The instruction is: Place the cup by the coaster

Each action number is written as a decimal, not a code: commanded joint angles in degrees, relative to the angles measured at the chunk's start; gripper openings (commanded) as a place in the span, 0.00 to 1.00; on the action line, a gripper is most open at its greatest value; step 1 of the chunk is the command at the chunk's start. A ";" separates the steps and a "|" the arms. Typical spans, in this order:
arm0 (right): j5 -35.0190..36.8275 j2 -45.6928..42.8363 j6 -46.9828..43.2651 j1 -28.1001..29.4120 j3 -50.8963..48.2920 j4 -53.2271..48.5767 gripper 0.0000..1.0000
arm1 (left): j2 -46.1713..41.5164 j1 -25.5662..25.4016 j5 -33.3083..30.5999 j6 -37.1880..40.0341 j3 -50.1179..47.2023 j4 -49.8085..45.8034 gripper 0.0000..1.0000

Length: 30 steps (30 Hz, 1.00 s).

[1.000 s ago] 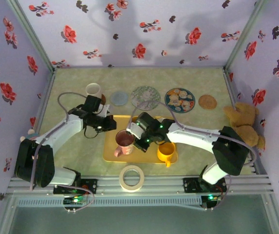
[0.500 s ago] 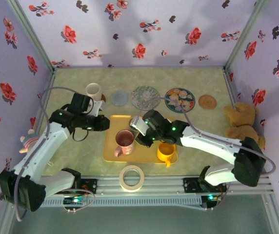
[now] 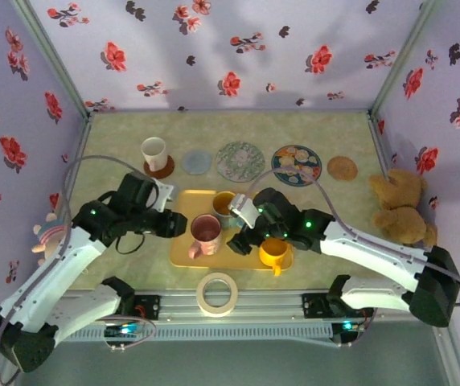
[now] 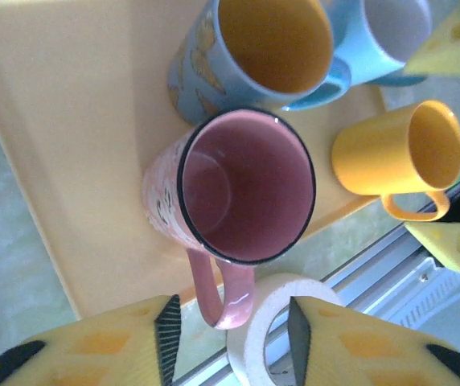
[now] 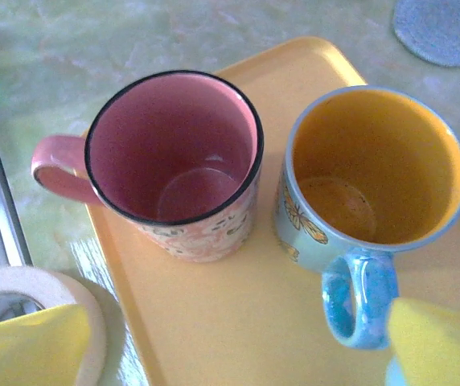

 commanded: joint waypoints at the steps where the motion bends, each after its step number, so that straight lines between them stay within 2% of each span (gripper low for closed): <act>1: 1.81 -2.08 0.29 0.12 -1.26 0.75 1.00 | 0.58 -4.29 -5.36 -3.34 -0.76 -0.31 0.47; 7: 2.93 -4.58 0.20 -0.40 -2.71 0.66 1.00 | 1.73 -12.24 -8.78 -5.79 -3.41 2.79 0.64; 16: 2.68 -7.07 1.02 -2.15 -4.63 2.00 0.99 | 8.13 -21.84 -15.58 -8.69 -4.12 2.95 0.76; 22: 2.58 -8.37 2.05 -2.70 -5.74 2.32 1.00 | 13.06 -22.35 -20.10 -8.10 -4.11 2.38 0.75; 30: 3.58 -10.02 2.38 -3.13 -6.98 2.68 0.99 | 14.75 -22.35 -24.06 -7.36 -4.19 3.73 0.63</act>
